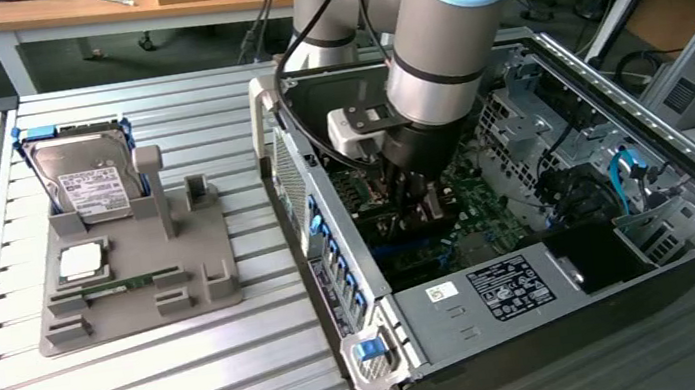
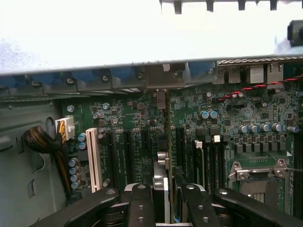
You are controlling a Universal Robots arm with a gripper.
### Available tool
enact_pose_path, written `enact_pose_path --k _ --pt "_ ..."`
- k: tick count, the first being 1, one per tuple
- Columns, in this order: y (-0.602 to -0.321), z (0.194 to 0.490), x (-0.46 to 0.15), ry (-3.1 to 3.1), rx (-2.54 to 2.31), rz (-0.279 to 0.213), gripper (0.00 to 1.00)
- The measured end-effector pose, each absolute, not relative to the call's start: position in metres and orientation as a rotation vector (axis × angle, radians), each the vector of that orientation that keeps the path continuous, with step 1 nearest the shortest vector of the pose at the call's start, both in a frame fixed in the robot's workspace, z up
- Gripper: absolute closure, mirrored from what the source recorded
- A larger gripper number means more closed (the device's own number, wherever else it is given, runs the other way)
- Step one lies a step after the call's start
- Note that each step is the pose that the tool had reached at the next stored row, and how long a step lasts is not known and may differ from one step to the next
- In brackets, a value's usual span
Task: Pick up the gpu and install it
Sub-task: 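Insert the gpu into the slot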
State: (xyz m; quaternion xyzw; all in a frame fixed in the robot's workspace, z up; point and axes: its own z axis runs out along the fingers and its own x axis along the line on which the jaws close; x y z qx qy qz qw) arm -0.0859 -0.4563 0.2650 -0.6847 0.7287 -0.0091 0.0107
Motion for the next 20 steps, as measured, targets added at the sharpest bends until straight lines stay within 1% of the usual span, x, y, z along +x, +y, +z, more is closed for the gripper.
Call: enact_pose_path --k 20 --pt "-0.4565 0.2612 -0.0864 2.283 -2.125 -0.027 0.73"
